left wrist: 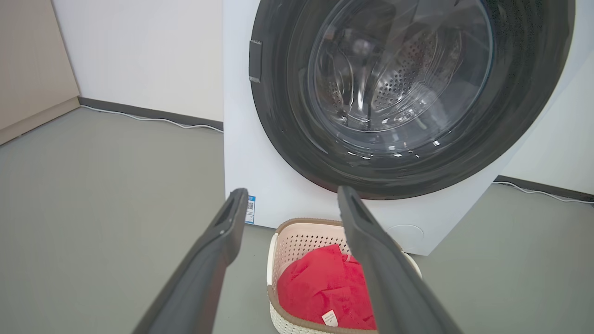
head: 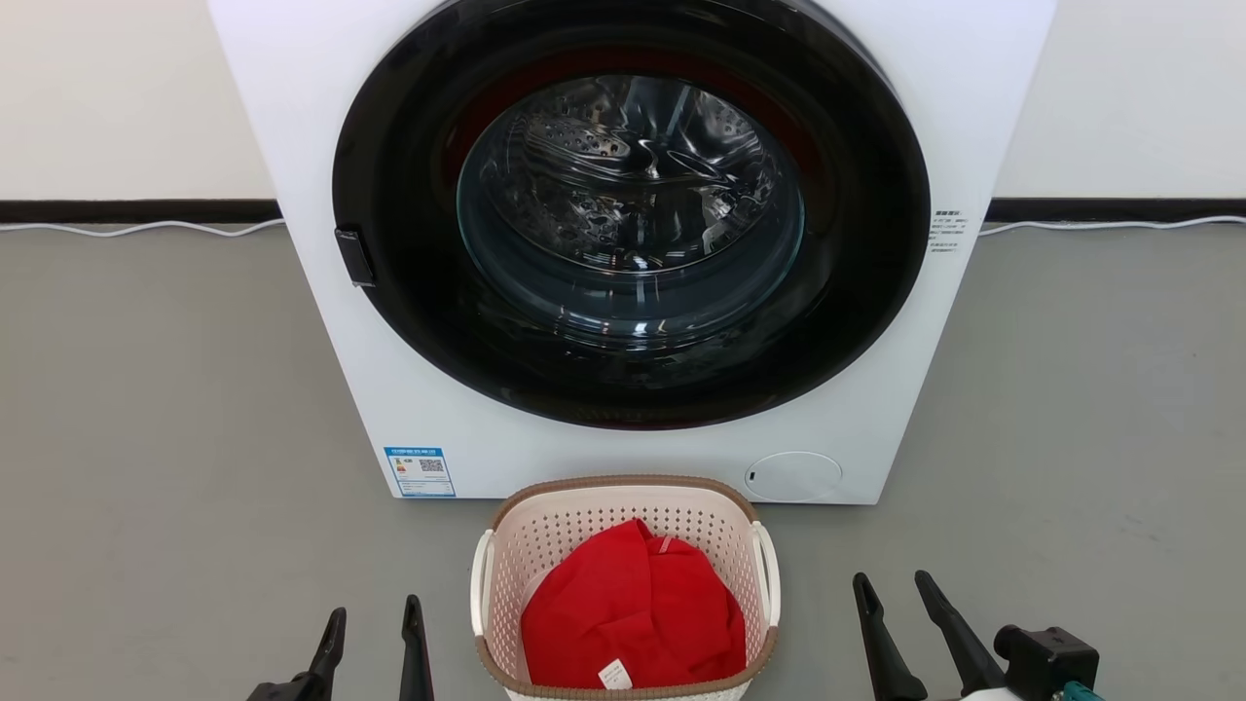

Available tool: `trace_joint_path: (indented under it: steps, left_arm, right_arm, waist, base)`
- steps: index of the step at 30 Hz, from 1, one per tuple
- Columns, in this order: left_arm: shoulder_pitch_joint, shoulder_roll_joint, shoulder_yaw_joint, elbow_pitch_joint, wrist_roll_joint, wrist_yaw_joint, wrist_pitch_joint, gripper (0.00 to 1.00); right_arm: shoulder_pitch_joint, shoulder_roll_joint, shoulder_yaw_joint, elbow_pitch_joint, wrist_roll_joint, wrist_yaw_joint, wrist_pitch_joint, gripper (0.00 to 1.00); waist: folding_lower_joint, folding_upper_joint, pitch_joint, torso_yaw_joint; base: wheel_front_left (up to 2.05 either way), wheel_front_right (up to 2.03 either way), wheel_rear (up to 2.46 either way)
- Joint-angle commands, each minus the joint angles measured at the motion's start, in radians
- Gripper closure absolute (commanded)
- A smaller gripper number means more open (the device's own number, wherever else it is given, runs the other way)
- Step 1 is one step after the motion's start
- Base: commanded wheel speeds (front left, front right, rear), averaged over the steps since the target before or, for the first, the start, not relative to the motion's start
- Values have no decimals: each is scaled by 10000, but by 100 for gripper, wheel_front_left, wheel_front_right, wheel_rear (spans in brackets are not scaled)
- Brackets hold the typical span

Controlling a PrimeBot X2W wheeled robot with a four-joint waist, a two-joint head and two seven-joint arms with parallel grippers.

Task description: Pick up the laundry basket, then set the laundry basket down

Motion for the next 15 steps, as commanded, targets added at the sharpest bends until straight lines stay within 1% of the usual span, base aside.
trace_joint_path:
  steps: [1, 9, 15]
  left_arm:
    - [-112, 29, 211, -299, 270, 6, -61, 0]
    - [-84, 28, 122, -326, 506, 112, -61, 0]
    - [-93, 28, 151, -253, 549, 79, -61, 0]
  right_arm:
    - [-93, 7, 212, -264, -6, 62, -137, 0]
    - [-15, 7, 112, -203, -2, 62, -137, 0]
    - [15, 7, 39, -193, -7, 62, -137, 0]
  waist:
    - [0, -1, -32, -30]
    - [0, -1, -111, -63]
    - [0, -1, -137, -68]
  base:
    - [0, 0, 0]
    - [0, 0, 0]
    - [0, 0, 0]
